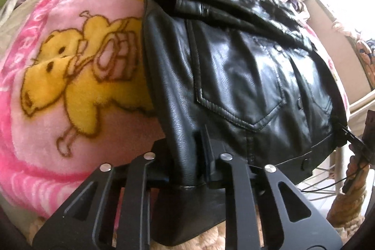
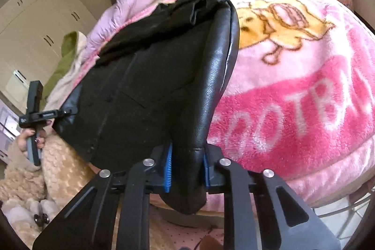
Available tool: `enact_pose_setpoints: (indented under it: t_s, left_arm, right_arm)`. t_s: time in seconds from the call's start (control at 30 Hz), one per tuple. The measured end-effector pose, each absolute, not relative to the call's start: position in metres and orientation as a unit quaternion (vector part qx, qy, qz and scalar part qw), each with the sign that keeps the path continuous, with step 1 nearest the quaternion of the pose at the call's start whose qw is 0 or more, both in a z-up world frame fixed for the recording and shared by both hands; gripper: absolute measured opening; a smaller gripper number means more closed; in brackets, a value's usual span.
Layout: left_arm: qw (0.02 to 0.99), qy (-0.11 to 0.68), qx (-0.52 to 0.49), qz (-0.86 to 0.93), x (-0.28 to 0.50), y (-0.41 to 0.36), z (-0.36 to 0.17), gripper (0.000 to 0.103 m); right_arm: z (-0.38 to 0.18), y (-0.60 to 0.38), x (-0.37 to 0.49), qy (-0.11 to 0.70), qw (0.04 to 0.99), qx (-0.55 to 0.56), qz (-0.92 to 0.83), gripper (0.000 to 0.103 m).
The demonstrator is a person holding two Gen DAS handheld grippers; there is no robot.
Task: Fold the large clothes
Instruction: 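Lift the hem with both grippers and fold it toward the collar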
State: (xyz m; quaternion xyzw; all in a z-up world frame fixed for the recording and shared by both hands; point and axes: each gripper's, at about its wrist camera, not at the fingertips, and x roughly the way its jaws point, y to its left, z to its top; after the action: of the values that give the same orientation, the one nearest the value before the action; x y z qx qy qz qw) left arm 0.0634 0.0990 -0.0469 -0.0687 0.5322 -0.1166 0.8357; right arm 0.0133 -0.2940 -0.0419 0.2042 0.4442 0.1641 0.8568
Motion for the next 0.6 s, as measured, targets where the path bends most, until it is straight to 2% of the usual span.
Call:
enact_pose_setpoints:
  t_s: [0.17,0.33,0.6]
  left_arm:
    - [0.837,0.514,-0.113,-0.151,0.045,0.109,-0.029,0.007]
    - [0.856,0.463,-0.147,-0.179,0.024,0.119,0.011,0.007]
    - [0.878,0.408,-0.179,-0.174,0.06,0.126,0.056,0.007]
  right_arm:
    - [-0.018,-0.308,-0.007,0.418,0.859,0.234,0.182,0.016]
    - [0.016,-0.32,-0.025,0.379,0.867,0.259,0.193,0.016]
    - [0.058,-0.332,0.004,0.308,0.879,0.31,0.191,0.016]
